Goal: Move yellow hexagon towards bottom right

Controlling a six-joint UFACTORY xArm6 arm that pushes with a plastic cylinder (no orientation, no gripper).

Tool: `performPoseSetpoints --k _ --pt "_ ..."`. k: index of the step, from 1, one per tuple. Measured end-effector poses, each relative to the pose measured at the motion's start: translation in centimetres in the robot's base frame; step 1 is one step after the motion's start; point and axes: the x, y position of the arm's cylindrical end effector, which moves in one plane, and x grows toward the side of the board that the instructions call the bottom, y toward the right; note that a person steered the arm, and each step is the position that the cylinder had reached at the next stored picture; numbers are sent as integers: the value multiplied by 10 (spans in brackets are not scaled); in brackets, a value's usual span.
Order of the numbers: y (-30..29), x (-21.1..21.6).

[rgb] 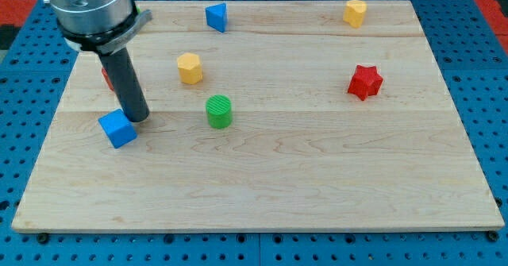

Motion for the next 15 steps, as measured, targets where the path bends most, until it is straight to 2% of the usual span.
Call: performPoseSetpoints --k 3,4,6,7,8,9,10,11,12,13,15 --pt "-27 31" --pt "34 19" --pt "34 -64" --pt "17 -81" --pt "31 -105" --pt "66 -75" --pt "82 -84" --pt "73 -112" --pt "138 -107" --pt "166 -62" --pt "182 -8"
